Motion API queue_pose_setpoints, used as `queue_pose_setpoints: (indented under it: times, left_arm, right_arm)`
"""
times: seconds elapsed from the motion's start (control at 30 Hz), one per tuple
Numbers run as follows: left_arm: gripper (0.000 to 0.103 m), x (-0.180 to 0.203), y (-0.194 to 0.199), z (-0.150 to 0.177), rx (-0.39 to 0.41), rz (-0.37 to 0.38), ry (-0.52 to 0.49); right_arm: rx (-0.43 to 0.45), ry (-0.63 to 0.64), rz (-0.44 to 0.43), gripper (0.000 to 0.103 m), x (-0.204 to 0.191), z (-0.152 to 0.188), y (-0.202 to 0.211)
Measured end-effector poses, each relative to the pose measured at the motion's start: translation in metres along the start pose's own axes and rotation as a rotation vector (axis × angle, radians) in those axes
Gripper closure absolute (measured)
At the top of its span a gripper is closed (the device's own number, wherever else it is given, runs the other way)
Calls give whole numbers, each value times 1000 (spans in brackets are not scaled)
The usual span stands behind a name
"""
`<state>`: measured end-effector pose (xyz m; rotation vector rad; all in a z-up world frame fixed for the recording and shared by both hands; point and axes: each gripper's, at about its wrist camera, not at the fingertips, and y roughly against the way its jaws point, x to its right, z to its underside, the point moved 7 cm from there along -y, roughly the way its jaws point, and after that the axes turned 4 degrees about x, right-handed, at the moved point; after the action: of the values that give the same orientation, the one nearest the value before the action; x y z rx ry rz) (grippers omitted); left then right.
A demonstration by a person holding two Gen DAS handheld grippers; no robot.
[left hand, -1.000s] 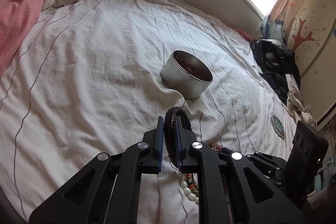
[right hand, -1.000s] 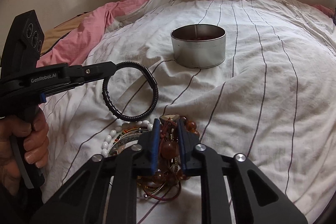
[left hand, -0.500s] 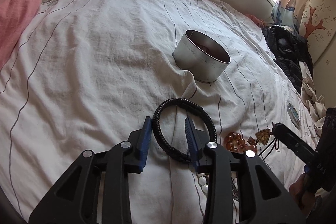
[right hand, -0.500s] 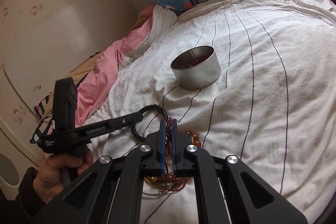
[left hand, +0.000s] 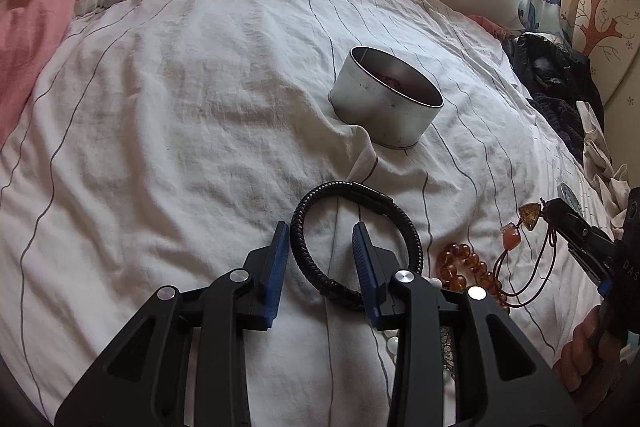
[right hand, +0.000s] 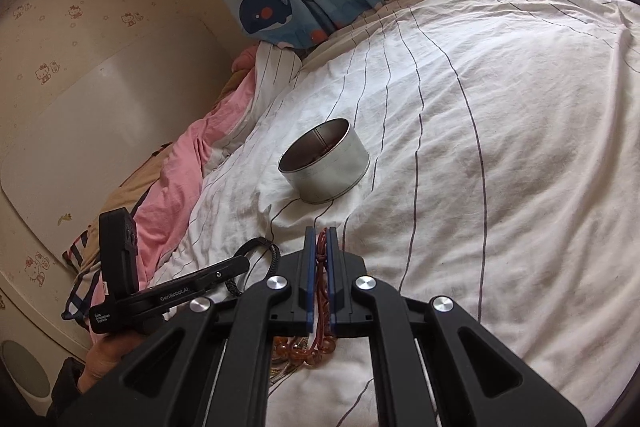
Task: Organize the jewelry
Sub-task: 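Grasp the brown bead bracelet with the right tool while the left tool holds the black bracelet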
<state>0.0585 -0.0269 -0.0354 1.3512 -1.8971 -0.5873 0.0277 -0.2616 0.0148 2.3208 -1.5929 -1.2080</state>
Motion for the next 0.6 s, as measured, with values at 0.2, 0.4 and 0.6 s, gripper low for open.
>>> queue_pose_setpoints:
  times: [0.2,0.4,0.6]
  left_arm:
    - [72,3,-2,1,-2,-10,-26]
    - [75,4,-2,1,-3,-11,-36]
    - [75,4,-2,1,-5,-13,-42]
  right_arm:
    - [-90,-9,135,54,26,15,-16]
    - [-115,85,228,34,24,22,-23]
    - [-126,106,195,24,16,22,-35]
